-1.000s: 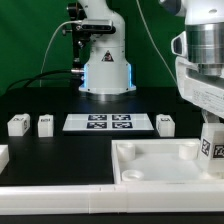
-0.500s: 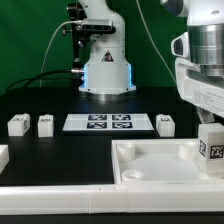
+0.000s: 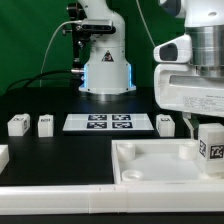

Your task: Assemble one leg

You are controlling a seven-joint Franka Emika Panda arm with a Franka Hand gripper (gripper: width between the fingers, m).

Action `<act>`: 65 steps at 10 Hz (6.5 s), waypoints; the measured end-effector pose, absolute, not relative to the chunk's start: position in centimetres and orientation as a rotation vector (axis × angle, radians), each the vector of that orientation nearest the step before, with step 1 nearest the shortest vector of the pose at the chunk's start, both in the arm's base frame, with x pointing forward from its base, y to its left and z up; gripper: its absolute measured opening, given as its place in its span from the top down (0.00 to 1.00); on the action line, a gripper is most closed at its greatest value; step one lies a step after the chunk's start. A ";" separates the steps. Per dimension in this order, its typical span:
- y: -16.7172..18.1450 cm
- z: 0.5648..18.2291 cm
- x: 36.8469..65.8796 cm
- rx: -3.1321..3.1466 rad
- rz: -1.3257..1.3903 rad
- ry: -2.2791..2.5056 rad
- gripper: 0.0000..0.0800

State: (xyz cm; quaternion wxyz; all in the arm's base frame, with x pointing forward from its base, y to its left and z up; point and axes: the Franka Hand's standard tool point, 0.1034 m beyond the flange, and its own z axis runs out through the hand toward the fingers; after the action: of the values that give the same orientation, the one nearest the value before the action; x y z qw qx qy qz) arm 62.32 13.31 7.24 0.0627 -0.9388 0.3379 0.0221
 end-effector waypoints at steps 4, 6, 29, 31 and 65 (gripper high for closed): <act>12.8 7.2 62.4 -2.997 0.016 0.284 0.19; 12.7 7.2 62.4 -3.010 0.000 0.039 0.19; 12.3 6.9 62.4 -2.458 0.096 1.746 0.63; 12.7 6.8 62.3 -2.291 0.125 1.957 0.63; 11.0 6.4 62.1 -3.032 0.012 0.107 0.64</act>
Offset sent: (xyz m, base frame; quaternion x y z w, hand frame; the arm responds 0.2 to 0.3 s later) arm 0.0007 -0.0021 -0.0006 0.0003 0.0034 -0.3030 0.9530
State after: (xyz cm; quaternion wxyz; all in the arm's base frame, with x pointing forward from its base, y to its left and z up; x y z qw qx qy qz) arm 62.09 10.99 6.43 0.0537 -0.9979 0.0351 0.0038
